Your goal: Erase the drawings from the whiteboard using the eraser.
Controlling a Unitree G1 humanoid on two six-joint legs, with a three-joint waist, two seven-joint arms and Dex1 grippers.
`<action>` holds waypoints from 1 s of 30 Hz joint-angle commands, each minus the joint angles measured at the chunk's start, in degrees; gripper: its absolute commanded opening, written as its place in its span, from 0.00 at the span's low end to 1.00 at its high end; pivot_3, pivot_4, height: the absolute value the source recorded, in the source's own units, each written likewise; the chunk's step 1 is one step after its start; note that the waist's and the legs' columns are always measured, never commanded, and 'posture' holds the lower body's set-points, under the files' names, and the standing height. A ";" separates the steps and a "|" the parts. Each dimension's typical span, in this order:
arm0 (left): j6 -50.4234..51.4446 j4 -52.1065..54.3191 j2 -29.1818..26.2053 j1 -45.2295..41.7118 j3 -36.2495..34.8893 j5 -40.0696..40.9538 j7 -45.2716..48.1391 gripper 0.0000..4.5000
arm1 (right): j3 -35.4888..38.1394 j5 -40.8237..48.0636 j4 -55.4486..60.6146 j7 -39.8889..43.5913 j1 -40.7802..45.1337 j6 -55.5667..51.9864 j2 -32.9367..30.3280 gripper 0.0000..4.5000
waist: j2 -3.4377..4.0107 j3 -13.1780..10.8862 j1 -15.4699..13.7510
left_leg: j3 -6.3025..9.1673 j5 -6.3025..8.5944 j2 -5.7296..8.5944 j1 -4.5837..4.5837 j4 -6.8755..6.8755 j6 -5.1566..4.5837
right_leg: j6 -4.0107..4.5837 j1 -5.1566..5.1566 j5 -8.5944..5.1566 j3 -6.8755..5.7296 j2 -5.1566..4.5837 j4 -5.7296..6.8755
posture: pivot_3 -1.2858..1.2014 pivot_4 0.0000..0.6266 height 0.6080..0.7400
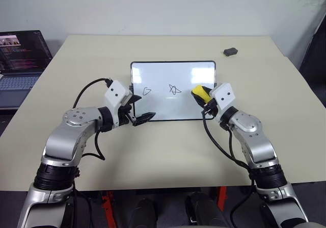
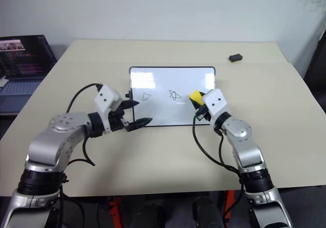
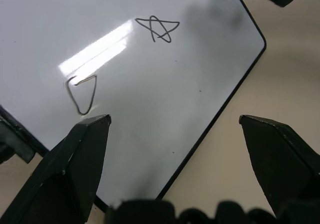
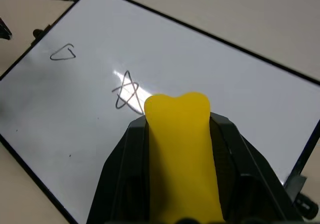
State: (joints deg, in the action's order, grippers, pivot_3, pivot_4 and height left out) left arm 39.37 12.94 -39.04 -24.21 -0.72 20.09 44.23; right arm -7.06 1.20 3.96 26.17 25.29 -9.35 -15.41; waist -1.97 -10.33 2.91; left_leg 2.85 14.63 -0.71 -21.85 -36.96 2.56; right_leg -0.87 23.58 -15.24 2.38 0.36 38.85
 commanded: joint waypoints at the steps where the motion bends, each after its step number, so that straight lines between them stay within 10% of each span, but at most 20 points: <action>1: -0.27 1.99 -0.47 0.22 -1.89 -0.18 -1.57 1.00 | -1.09 -0.28 -1.56 0.69 0.65 6.13 0.65 0.27 | 0.00 0.00 0.00 | 0.00 0.00 0.00 0.00 0.00 0.00 | 0.01 0.00 0.00 -0.01 0.00 0.00 | 0.52 0.24 1.00; 21: 2.60 3.87 -3.38 -1.37 -2.26 -0.17 -4.39 1.00 | -1.04 -5.09 -48.78 -3.59 26.13 31.25 8.26 0.27 | 0.02 -0.03 0.21 | 0.01 0.00 0.06 -0.01 0.00 0.01 | 0.29 0.00 0.17 -0.03 -0.19 0.01 | 0.52 0.24 1.00; 30: 3.22 3.83 -4.15 -2.75 -1.81 -0.18 -3.51 1.00 | 0.27 -4.51 -49.92 -5.83 27.51 34.34 8.06 0.27 | 0.04 -0.04 0.29 | 0.01 0.00 0.05 -0.02 0.02 0.01 | 0.29 0.01 0.17 -0.04 -0.20 0.02 | 0.52 0.24 1.00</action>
State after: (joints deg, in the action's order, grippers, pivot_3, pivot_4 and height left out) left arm 43.05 15.28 -42.10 -25.53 -2.00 19.98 40.51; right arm -7.96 -3.53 -48.75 21.01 50.91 23.43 -7.39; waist -1.93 -10.37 3.20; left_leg 2.86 14.64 -0.66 -21.87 -36.94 2.58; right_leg -0.58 23.59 -15.07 2.35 0.16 38.88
